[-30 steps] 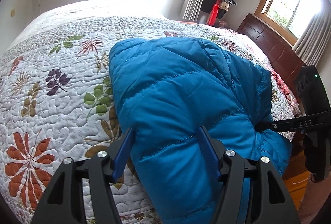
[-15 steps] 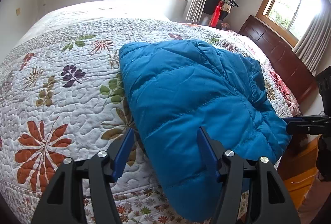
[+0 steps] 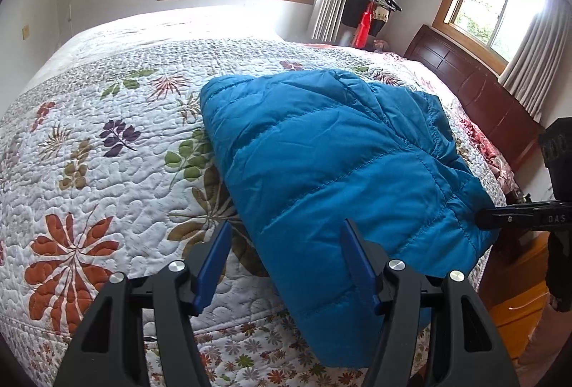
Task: Fold large clothes
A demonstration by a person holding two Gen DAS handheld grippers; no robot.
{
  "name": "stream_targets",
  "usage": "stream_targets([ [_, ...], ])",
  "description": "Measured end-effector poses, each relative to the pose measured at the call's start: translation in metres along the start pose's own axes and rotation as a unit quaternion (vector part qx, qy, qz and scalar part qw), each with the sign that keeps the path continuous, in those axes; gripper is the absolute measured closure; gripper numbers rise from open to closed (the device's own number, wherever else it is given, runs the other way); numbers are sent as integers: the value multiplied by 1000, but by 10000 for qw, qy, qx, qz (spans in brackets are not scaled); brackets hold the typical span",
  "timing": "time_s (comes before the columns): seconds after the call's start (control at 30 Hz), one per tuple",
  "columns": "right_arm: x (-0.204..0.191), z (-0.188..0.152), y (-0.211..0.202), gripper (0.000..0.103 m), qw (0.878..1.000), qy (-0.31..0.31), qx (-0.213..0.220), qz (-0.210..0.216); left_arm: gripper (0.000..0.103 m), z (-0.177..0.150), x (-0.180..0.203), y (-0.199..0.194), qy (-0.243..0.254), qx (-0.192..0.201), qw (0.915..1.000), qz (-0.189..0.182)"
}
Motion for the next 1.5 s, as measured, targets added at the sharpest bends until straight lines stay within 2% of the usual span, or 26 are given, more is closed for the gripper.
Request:
stream_targets([
  [0.13, 24, -2, 23, 92, 9995, 206, -180, 150, 36, 0, 9, 16, 231, 4, 9997, 103],
  [0.27, 37, 0, 42, 91, 9985, 321, -312, 316, 36, -2, 10, 30, 178, -109, 9998, 19],
  [0.4, 30, 2, 38, 88, 9991, 199, -353, 128, 36, -3, 11, 27, 159, -62, 9998, 133],
  [0.57, 11, 10, 15, 72, 9997, -31, -164, -173, 37, -1, 13, 21, 234, 65, 9991, 339],
  [0.6, 9, 13, 8, 66, 9997, -54, -86, -214, 37, 0, 13, 20, 234, 66, 9991, 344],
  [0.63, 8, 17, 3, 55, 9997, -75, 6, -247, 37, 0, 13, 20, 231, 65, 9991, 339],
  [0.7, 1, 30, -6, 51, 9992, -159, 189, -314, 37, 0, 13, 20, 237, 63, 9991, 338],
  [0.87, 6, 67, -4, 49, 9992, -23, 183, -352, 37, 0, 13, 21, 189, 52, 9993, 303],
  [1.03, 17, 104, 3, 48, 9995, 242, 46, -181, 37, 1, 13, 21, 165, 52, 9995, 283],
  [1.07, 18, 108, 4, 50, 9995, 264, 34, -150, 37, 2, 13, 21, 159, 52, 9995, 276],
  [1.13, 21, 115, 6, 63, 9996, 253, 27, -80, 37, 3, 14, 21, 151, 52, 9995, 267],
  [1.2, 24, 118, 6, 69, 9996, 277, 58, -13, 37, 6, 14, 22, 155, 59, 9995, 253],
  [1.27, 27, 118, 3, 70, 9996, 279, 85, 10, 37, 7, 15, 23, 140, 49, 9997, 211],
  [1.3, 28, 119, 2, 64, 9996, 266, 78, -47, 37, 8, 17, 23, 139, 42, 9997, 190],
  [1.33, 30, 119, 1, 50, 9995, 278, 92, -148, 37, 8, 18, 23, 148, 41, 9997, 189],
  [1.4, 34, 122, -1, 36, 9990, 303, 188, -286, 37, 9, 20, 24, 175, 56, 9996, 224],
  [1.5, 36, 130, 3, 34, 9993, 356, 135, -67, 37, 9, 22, 25, 186, 67, 9995, 250],
])
Point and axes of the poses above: each gripper's, at about its wrist camera, not at the fingertips, and y roughly the way its jaws point, x to its right, z to its top, the point moved 8 cm from there along y, roughly the way its jaws point, and after that the axes turned 9 degrees about -x, right-handed, at the moved point
